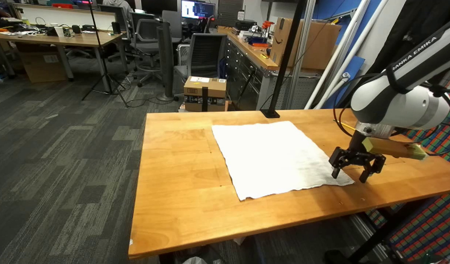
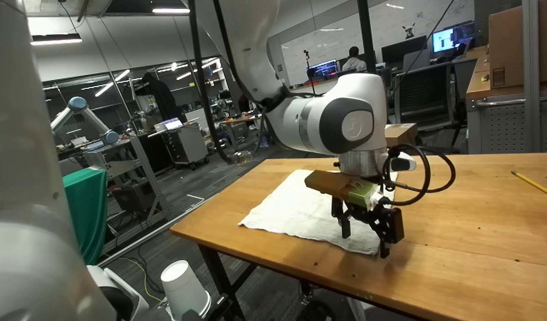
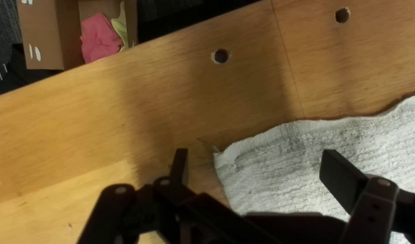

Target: Fold the towel thrice

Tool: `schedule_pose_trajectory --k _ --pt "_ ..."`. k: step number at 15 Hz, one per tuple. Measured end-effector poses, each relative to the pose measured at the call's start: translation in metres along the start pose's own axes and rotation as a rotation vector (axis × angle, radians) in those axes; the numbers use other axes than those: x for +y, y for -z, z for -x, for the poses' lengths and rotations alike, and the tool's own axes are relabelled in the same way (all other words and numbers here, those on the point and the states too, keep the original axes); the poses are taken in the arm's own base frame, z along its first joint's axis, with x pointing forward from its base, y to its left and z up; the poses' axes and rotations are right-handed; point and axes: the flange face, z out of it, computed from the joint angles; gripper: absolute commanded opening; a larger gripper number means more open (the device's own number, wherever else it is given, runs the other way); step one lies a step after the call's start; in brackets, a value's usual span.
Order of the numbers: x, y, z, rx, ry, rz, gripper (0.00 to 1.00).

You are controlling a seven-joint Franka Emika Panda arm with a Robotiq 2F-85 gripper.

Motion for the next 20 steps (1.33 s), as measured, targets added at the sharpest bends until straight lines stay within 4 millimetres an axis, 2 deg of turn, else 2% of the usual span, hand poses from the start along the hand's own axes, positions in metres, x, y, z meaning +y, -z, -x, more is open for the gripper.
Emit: schedule_pose_trajectory --k 2,3,4,12,14,16,20 --pt "0.001 -0.004 0.0 -0.007 -0.003 0.001 0.98" --pt "0.001 -0.005 0.0 -0.01 -0.004 0.002 0.92" --pt "0.001 -0.006 0.0 -0.013 -0.005 0.002 0.77" --pt "0.001 -0.001 -0.004 -0.001 -0.012 0.002 0.15" --pt "0.0 0.0 -0.005 0.002 -0.011 0.002 0.02" --pt "-0.002 0.001 -0.005 0.005 -0.008 0.003 0.0" --pt "-0.014 0.006 -0.008 0.017 0.004 0.023 0.03"
